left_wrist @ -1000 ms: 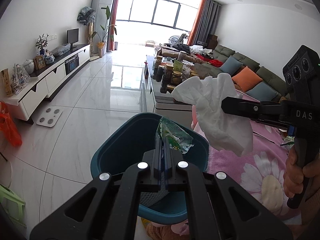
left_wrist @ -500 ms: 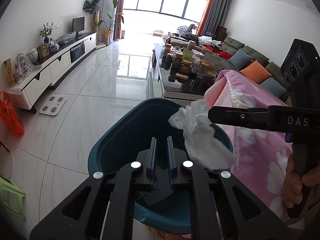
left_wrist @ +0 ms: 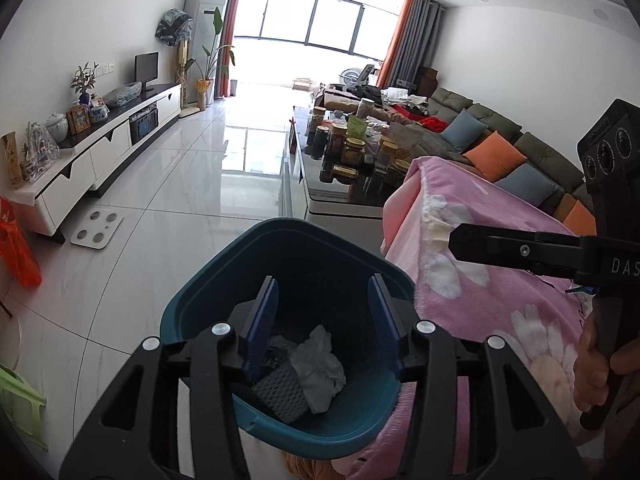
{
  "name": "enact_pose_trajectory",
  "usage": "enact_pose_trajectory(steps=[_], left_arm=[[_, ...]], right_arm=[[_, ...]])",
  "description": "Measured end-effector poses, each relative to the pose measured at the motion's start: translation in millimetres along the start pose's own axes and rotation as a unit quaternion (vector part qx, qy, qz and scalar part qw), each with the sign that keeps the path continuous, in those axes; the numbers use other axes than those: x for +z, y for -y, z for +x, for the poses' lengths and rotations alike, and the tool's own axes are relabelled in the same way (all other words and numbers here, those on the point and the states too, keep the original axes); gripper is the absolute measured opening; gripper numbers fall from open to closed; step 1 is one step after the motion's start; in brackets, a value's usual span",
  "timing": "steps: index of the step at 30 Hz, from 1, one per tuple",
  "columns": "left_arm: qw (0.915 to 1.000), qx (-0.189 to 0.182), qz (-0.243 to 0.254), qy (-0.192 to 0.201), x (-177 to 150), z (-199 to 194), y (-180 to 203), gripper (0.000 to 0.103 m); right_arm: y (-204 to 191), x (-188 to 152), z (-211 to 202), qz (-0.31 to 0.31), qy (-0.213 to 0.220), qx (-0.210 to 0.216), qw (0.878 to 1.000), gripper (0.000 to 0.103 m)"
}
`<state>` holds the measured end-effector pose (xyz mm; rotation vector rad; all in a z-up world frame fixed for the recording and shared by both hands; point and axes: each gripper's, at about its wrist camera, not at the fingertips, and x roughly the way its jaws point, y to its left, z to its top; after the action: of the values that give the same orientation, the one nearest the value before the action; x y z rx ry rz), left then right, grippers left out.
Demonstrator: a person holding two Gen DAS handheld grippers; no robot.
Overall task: Collect trash
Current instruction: 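Open both tools to drop the wrapper and tissue into the bin, then grasp the white foam net with the right tool while the left tool grasps a plastic wrapper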
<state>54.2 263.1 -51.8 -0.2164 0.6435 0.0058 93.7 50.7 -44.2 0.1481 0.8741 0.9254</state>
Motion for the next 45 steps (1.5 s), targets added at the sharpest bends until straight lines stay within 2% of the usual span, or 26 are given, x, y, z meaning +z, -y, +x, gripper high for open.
enact_pose_trajectory(steps=[4, 8, 15, 21, 26, 30, 34, 38, 45], left_arm=[[0.9980, -0.046, 0.038, 0.022, 2, -15, 41, 0.050], [0.9912, -0.100, 0.082, 0.028, 1, -22, 89, 0.053], [0.9736, -0.176, 0.145, 0.014, -14, -15, 173, 0.054], [0.9564, -0.217, 0.196, -0.003, -28, -3, 237, 0.054], [0.9473, -0.235, 0.218, -0.011, -36, 8, 273, 0.057], [0.9418, -0.241, 0.233, -0.015, -35, 18, 295, 0.058], [0.9379, -0.244, 0.245, -0.021, -34, 30, 311, 0.059], [0.9353, -0.243, 0.255, -0.034, -32, 41, 322, 0.057], [0.9323, -0.244, 0.257, -0.069, -28, 58, 329, 0.039]], right_arm=[[0, -13, -43, -0.028, 0.027, -0.020, 0.999, 0.042], [11, -31, -86, -0.025, 0.055, -0.048, 0.997, 0.044], [46, -68, -162, 0.020, 0.105, -0.114, 0.988, 0.044], [77, -101, -216, 0.075, 0.137, -0.174, 0.972, 0.044], [104, -126, -247, 0.122, 0.157, -0.216, 0.956, 0.044], [127, -143, -260, 0.159, 0.162, -0.232, 0.946, 0.044], [142, -152, -262, 0.180, 0.162, -0.240, 0.940, 0.050], [156, -159, -259, 0.195, 0.151, -0.237, 0.940, 0.051], [164, -165, -249, 0.208, 0.140, -0.224, 0.942, 0.051]])
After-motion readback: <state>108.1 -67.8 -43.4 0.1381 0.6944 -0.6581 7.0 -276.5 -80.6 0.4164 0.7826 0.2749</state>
